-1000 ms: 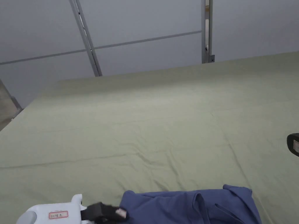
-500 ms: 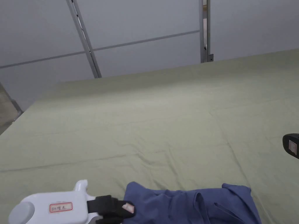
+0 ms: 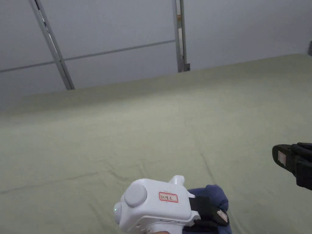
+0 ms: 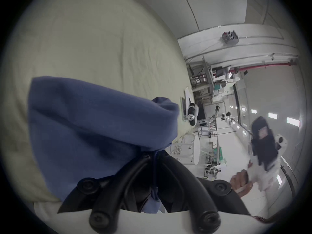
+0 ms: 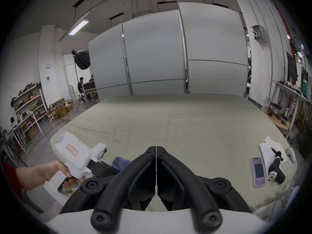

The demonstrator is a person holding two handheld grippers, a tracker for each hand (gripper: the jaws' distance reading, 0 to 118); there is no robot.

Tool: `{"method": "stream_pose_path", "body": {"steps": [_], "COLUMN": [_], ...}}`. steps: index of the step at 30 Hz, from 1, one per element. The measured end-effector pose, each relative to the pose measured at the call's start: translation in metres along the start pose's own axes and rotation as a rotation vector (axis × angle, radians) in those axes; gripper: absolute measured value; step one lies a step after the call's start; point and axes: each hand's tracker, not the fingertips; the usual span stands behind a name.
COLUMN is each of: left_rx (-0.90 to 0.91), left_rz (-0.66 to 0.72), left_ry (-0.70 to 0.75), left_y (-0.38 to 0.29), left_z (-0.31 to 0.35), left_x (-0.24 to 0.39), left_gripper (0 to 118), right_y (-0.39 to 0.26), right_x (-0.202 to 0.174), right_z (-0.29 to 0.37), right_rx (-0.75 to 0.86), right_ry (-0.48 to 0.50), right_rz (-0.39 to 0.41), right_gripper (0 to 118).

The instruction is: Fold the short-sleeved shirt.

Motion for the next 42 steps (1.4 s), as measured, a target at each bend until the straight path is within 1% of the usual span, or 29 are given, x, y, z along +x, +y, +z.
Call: {"method": "stream_pose_path", "body": {"steps": [2, 3, 4, 5, 6, 7, 8, 9, 11, 13, 14, 15, 16, 17, 18, 20, 22, 26, 28, 29, 31, 32, 34, 36, 38, 39, 40, 41, 42], "left_rx": [-0.02, -0.02, -0.001, 0.007, -0.001, 0.004, 0.06, 0.041, 0.087, 0.127, 0.111, 0.102, 0.083, 0.061, 0.053, 0.0, -0.003, -0.066, -0.073, -0.064, 0.007, 0.046, 0.13, 0.192, 0.204, 0.226, 0.229, 0.229, 0.227], "left_rz": [0.04, 0.071, 0.097, 0.122, 0.121, 0.117, 0.125, 0.11, 0.046, 0.007, 0.003, 0.01, 0.022, 0.043, 0.061, 0.112, 0.153, 0.125, 0.063, 0.079, 0.156, 0.16, 0.125, 0.064, 0.038, 0.041, 0.046, 0.055, 0.084], "left_ry": [0.051, 0.05, 0.014, -0.035, -0.112, -0.186, -0.224, -0.258, -0.241, -0.115, -0.075, -0.03, 0.019, 0.062, 0.073, 0.033, 0.003, -0.011, 0.012, -0.001, -0.103, -0.148, -0.169, -0.116, -0.087, -0.078, -0.071, -0.079, -0.092], "left_y": [0.006, 0.008, 0.007, 0.004, 0.001, -0.001, -0.003, 0.001, 0.008, 0.015, 0.019, 0.022, 0.025, 0.027, 0.031, 0.037, 0.043, 0.041, 0.036, 0.035, 0.029, 0.027, 0.024, 0.021, 0.02, 0.018, 0.016, 0.014, 0.014], "left_z": [-0.012, -0.014, -0.011, -0.006, 0.0, 0.005, 0.017, 0.024, 0.036, 0.038, 0.032, 0.023, 0.01, -0.003, -0.019, -0.042, -0.059, -0.083, -0.078, -0.071, -0.041, -0.024, 0.024, 0.065, 0.097, 0.113, 0.125, 0.131, 0.137], "left_x": [-0.011, -0.017, -0.022, -0.026, -0.028, -0.028, -0.028, -0.028, -0.028, -0.026, -0.023, -0.024, -0.026, -0.03, -0.039, -0.051, -0.056, -0.048, -0.042, -0.042, -0.045, -0.044, -0.038, -0.033, -0.036, -0.041, -0.047, -0.055, -0.066], "left_gripper": [6, 30, 73, 108, 118, 118, 118, 118, 118, 118, 113, 78, 32, 1, 1, 0, 0, 0, 0, 0, 0, 0, 0, 0, 0, 0, 0, 0, 0], "right_y": [0.0, 0.0, -0.001, -0.002, -0.003, -0.004, -0.006, -0.008, -0.011, -0.015, -0.016, -0.018, -0.02, -0.022, -0.023, -0.026, -0.031, -0.045, -0.054, -0.059, -0.073, -0.079, -0.096, -0.113, -0.124, -0.132, -0.139, -0.145, -0.155], "right_x": [0.008, 0.012, 0.015, 0.018, 0.021, 0.023, 0.025, 0.027, 0.03, 0.033, 0.034, 0.034, 0.035, 0.035, 0.035, 0.038, 0.039, 0.041, 0.038, 0.037, 0.038, 0.04, 0.045, 0.043, 0.036, 0.034, 0.032, 0.031, 0.033], "right_z": [0.005, 0.007, 0.008, 0.01, 0.01, 0.01, 0.009, 0.008, 0.006, 0.007, 0.007, 0.007, 0.007, 0.007, 0.008, 0.008, 0.008, -0.005, -0.015, -0.02, -0.041, -0.053, -0.095, -0.135, -0.176, -0.198, -0.219, -0.232, -0.243], "right_rx": [0.003, 0.005, 0.009, 0.012, 0.015, 0.015, 0.013, 0.01, 0.009, 0.008, 0.005, -0.001, -0.006, -0.011, -0.017, -0.028, -0.037, -0.1, -0.134, -0.155, -0.211, -0.24, -0.368, -0.442, -0.553, -0.601, -0.694, -0.754, -0.819], "right_ry": [-0.014, -0.019, -0.021, -0.022, -0.024, -0.025, -0.026, -0.03, -0.035, -0.031, -0.028, -0.025, -0.027, -0.032, -0.038, -0.034, -0.032, -0.003, 0.021, 0.046, 0.153, 0.22, 0.412, 0.558, 0.66, 0.697, 0.698, 0.639, 0.524], "right_rz": [-0.019, -0.031, -0.041, -0.048, -0.056, -0.062, -0.068, -0.073, -0.085, -0.104, -0.112, -0.117, -0.118, -0.118, -0.117, -0.121, -0.13, -0.182, -0.193, -0.211, -0.293, -0.357, -0.565, -0.716, -0.775, -0.782, -0.764, -0.761, -0.74], "right_gripper": [3, 3, 3, 3, 3, 3, 3, 3, 3, 3, 3, 3, 3, 3, 3, 3, 3, 3, 3, 3, 3, 3, 3, 3, 3, 3, 3, 3, 3]}}
